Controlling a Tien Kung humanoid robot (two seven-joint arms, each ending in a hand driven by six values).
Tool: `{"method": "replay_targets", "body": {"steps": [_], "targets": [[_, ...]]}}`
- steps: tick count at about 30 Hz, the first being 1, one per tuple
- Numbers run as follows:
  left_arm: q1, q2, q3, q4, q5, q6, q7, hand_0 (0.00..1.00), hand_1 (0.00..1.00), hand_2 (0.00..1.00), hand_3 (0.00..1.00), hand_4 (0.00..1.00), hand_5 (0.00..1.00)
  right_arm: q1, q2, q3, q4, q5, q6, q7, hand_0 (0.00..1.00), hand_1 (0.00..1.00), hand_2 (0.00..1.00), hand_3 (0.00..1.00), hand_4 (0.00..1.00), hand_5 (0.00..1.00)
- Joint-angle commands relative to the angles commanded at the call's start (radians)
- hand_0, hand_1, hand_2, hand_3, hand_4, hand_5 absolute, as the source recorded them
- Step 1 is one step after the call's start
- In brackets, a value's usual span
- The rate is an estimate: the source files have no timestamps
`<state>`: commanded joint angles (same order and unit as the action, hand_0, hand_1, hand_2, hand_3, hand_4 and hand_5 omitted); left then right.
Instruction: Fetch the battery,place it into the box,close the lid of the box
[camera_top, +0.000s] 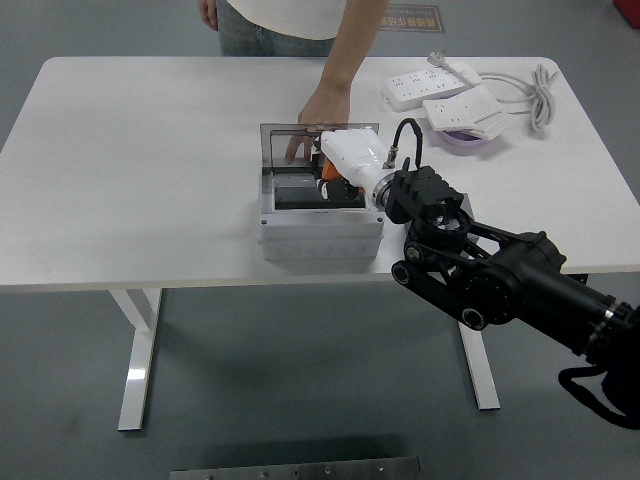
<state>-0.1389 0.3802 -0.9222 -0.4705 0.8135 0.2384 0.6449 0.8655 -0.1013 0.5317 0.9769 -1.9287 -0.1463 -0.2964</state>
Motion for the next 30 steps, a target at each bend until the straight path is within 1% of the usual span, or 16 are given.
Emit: {"method": "replay_targets", "body": {"steps": [6,10,20,30], "targets": [[-0.004,0.002,-0.008,-0.001,0.014,-0.004,0.001,0.8,0.885,0.843,0.926,0.828,0.605,0.008,0.034,0.014,-0.057,0.003,-0.02,0.009,0.209,0.235,0.248,0.311,0.154,0.02],[-0.007,0.003,-0.011,-0.001,0.022,-0.006,0.001,0.801,0.885,0.843,0.926,0.828,0.606,0.013,0.055,0.022,-0.084,0.004,-0.036,0.015,0.209,0.236,0.248,0.31,0.152,0.02],[-0.012,0.004,-0.018,-0.001,0.033,-0.009,0.001,0.801,0.885,0.844,0.926,0.828,0.606,0.02,0.098,0.019,-0.116,0.032,-0.067,0.023,0.208,0.235,0.247,0.31,0.152,0.02],[-0.014,0.002,-0.019,-0.001,0.036,-0.01,0.001,0.801,0.885,0.844,0.926,0.828,0.606,0.007,0.101,-0.004,-0.134,0.052,-0.092,0.033,0.209,0.236,0.247,0.31,0.154,0.02]]}}
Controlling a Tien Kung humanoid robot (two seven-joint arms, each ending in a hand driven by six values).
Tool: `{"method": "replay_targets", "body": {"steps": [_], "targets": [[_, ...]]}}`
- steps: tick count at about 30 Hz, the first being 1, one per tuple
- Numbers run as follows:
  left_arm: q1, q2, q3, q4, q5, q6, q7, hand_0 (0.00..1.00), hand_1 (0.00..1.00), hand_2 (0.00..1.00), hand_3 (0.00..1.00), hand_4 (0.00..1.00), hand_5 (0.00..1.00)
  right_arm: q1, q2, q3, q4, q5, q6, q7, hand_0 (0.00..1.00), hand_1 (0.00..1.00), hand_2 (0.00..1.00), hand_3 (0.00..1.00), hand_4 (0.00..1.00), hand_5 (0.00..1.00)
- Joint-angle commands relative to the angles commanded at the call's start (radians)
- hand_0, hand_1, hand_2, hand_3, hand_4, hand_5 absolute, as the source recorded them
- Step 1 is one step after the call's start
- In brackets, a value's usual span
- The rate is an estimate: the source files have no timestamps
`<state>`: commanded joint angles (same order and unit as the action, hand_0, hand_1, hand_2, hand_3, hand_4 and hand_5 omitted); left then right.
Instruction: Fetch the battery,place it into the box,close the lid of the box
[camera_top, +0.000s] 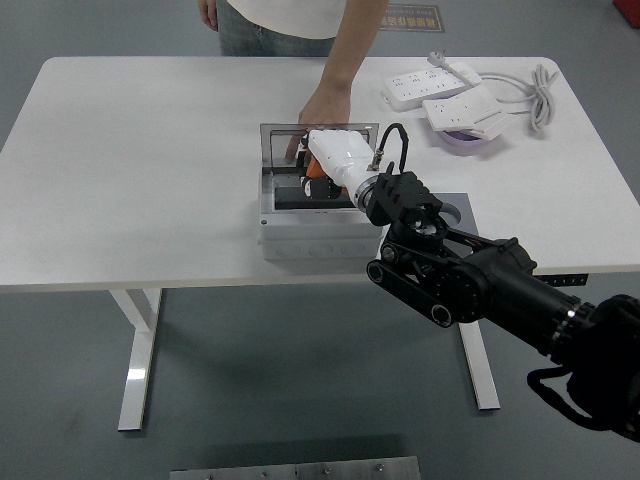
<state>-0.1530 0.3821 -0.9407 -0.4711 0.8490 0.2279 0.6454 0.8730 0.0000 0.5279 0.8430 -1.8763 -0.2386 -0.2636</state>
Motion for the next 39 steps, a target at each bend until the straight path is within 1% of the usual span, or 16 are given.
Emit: {"method": "replay_targets", "body": {"steps": [14,24,34,35,39], "targets": [[-0.009,0.001,-0.007,0.0,0.012,-0.001,0.0,0.802,0.885,0.846,0.926,0.829,0.606,-0.003,0.0,-0.052,-0.023,0.024,-0.028,0.01,0.208,0.236,0.247,0.31,0.154,0.02],[-0.009,0.0,-0.008,0.0,0.013,0.001,0.0,0.801,0.885,0.846,0.926,0.829,0.607,-0.002,0.0,-0.045,-0.032,0.053,-0.055,0.03,0.214,0.238,0.248,0.313,0.157,0.014],[-0.016,0.0,-0.011,0.0,0.018,0.002,0.0,0.801,0.885,0.846,0.926,0.829,0.606,-0.003,0.0,-0.049,-0.036,0.073,-0.06,0.044,0.231,0.242,0.257,0.332,0.17,0.011],[-0.016,0.0,-0.011,0.0,0.019,0.001,0.0,0.801,0.885,0.845,0.926,0.829,0.607,-0.003,0.0,-0.05,-0.036,0.075,-0.058,0.045,0.256,0.283,0.349,0.449,0.408,0.122],[-0.017,0.0,-0.012,0.0,0.02,0.002,0.0,0.801,0.885,0.845,0.926,0.829,0.607,-0.004,0.0,-0.051,-0.038,0.085,-0.05,0.056,0.256,0.283,0.349,0.449,0.408,0.122]]}}
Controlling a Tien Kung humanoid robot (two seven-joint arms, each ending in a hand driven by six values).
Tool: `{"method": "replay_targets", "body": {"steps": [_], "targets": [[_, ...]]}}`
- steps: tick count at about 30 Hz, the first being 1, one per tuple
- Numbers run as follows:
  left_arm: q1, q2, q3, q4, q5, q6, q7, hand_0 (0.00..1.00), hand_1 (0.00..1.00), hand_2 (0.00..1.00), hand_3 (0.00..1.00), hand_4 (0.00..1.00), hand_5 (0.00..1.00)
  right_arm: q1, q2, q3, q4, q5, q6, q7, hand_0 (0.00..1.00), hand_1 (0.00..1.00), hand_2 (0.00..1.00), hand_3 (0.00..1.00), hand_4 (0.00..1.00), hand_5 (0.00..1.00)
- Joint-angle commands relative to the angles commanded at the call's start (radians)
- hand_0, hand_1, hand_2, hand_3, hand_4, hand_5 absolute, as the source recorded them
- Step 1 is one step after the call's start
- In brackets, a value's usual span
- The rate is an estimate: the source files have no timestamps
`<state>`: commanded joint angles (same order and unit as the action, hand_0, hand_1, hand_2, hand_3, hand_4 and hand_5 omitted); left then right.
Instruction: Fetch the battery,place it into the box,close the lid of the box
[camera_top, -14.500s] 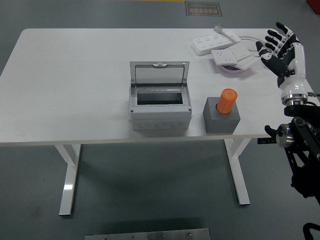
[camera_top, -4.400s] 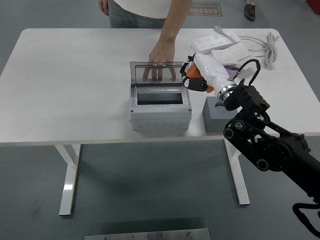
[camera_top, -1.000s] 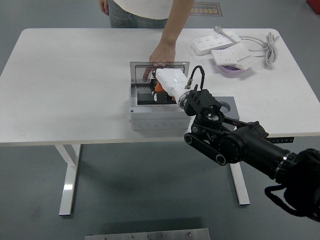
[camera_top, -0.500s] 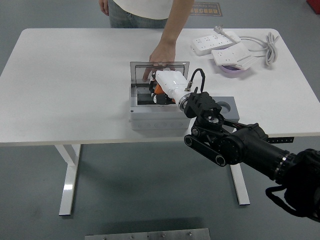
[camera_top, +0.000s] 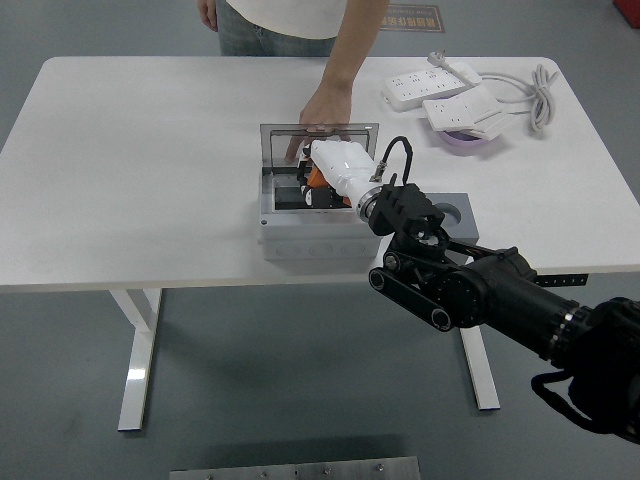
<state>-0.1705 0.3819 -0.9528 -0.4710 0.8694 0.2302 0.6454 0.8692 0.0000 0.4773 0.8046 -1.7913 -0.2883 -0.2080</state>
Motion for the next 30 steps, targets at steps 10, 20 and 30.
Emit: {"method": "replay_targets", "body": {"steps": [10,20,30], "targets": [[0.001,-0.001,-0.002,0.0,0.005,0.002,0.0,0.801,0.885,0.844,0.926,0.83,0.607,-0.004,0.0,0.004,-0.007,0.018,0.022,0.021,0.308,0.42,0.495,0.581,0.541,0.211],[0.005,-0.001,-0.002,0.0,0.007,0.002,0.0,0.8,0.885,0.844,0.926,0.83,0.607,-0.006,0.0,0.005,-0.009,0.019,0.028,0.028,0.695,0.628,0.618,0.682,0.889,0.535],[0.008,-0.003,-0.003,-0.001,0.01,0.003,0.0,0.8,0.885,0.842,0.925,0.831,0.607,-0.005,0.0,0.008,0.004,0.014,0.031,0.023,0.744,0.645,0.63,0.698,0.92,0.58]]}}
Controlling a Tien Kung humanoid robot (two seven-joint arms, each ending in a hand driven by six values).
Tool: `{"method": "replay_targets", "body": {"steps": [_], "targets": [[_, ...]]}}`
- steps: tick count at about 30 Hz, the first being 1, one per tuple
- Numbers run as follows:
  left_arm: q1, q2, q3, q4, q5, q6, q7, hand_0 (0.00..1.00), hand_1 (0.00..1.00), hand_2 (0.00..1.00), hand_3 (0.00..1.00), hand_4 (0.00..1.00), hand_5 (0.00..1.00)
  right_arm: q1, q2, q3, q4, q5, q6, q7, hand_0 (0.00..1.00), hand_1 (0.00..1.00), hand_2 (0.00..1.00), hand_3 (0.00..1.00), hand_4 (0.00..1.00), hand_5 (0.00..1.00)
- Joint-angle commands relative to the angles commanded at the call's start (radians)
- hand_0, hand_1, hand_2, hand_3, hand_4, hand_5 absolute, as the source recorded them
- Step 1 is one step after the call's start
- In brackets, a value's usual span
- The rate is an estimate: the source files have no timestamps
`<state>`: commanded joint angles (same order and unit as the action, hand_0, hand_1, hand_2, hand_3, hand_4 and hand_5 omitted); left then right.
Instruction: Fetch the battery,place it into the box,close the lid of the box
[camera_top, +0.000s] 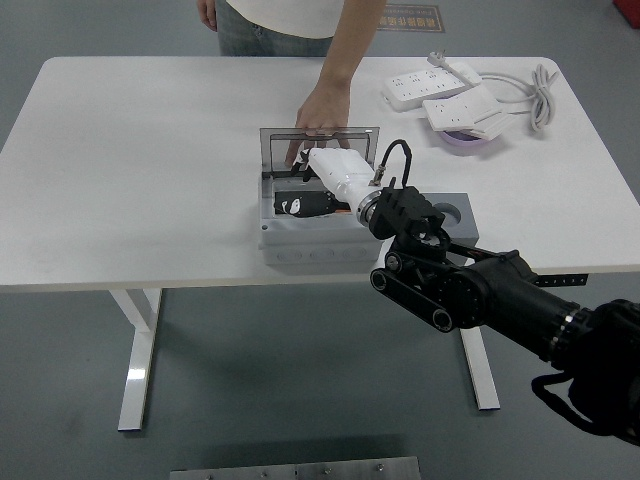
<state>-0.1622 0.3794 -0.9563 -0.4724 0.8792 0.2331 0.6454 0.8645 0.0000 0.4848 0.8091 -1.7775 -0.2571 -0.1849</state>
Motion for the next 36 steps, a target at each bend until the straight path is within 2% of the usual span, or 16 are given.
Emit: {"method": "replay_targets", "body": {"steps": [1,5,9,13,14,19,20,22,25,26,31,32,36], "targets": [[0.001,0.0,0.001,0.0,-0.001,0.001,0.0,0.8,0.885,0.84,0.925,0.83,0.607,0.001,0.0,0.0,0.005,-0.001,0.002,-0.002,0.767,0.654,0.639,0.71,0.946,0.617],[0.006,-0.003,0.005,0.0,-0.008,0.003,0.0,0.8,0.885,0.84,0.925,0.83,0.607,0.007,0.0,0.008,0.033,-0.004,0.02,-0.017,0.767,0.654,0.639,0.71,0.946,0.617],[0.014,-0.007,0.011,0.0,-0.018,0.007,0.0,0.8,0.885,0.84,0.925,0.83,0.607,0.016,-0.006,0.035,0.089,-0.008,0.05,-0.043,0.769,0.654,0.638,0.711,0.951,0.627],[0.022,-0.009,0.017,0.0,-0.028,0.011,-0.003,0.8,0.885,0.84,0.925,0.83,0.607,0.022,-0.044,0.073,0.157,-0.009,0.093,-0.079,0.769,0.654,0.638,0.711,0.951,0.627],[0.024,-0.01,0.018,0.0,-0.03,0.012,-0.004,0.799,0.885,0.839,0.924,0.828,0.606,0.023,-0.054,0.083,0.174,-0.009,0.104,-0.088,0.69,0.631,0.619,0.7,0.969,0.671],[0.032,-0.013,0.023,0.0,-0.039,0.016,-0.007,0.799,0.885,0.839,0.924,0.828,0.606,0.034,-0.109,0.144,0.267,0.003,0.162,-0.139,0.69,0.631,0.619,0.7,0.969,0.671],[0.033,-0.013,0.024,0.0,-0.04,0.016,-0.008,0.799,0.885,0.838,0.924,0.826,0.603,0.037,-0.116,0.155,0.279,0.005,0.169,-0.145,0.635,0.564,0.589,0.674,0.974,0.712],[0.034,-0.014,0.025,0.0,-0.041,0.016,-0.008,0.799,0.885,0.838,0.924,0.826,0.603,0.045,-0.129,0.177,0.295,0.011,0.18,-0.153,0.635,0.564,0.589,0.674,0.974,0.712],[0.033,-0.015,0.025,0.0,-0.041,0.015,-0.009,0.799,0.885,0.838,0.924,0.826,0.603,0.059,-0.138,0.204,0.291,0.019,0.176,-0.146,0.635,0.564,0.589,0.674,0.974,0.712],[0.032,-0.015,0.025,0.001,-0.041,0.014,-0.01,0.799,0.885,0.837,0.923,0.823,0.602,0.062,-0.139,0.21,0.283,0.023,0.172,-0.141,0.586,0.505,0.565,0.661,0.971,0.725],[0.029,-0.015,0.024,0.001,-0.038,0.014,-0.011,0.799,0.885,0.837,0.923,0.823,0.602,0.068,-0.136,0.224,0.229,0.059,0.143,-0.097,0.586,0.505,0.565,0.661,0.971,0.725],[0.028,-0.015,0.024,0.001,-0.037,0.014,-0.01,0.799,0.885,0.837,0.923,0.821,0.599,0.068,-0.134,0.223,0.218,0.07,0.14,-0.087,0.509,0.445,0.541,0.651,0.965,0.724],[0.026,-0.016,0.023,0.001,-0.033,0.012,-0.012,0.799,0.885,0.837,0.923,0.821,0.599,0.068,-0.122,0.22,0.185,0.113,0.133,-0.054,0.509,0.445,0.541,0.651,0.965,0.724]]}}
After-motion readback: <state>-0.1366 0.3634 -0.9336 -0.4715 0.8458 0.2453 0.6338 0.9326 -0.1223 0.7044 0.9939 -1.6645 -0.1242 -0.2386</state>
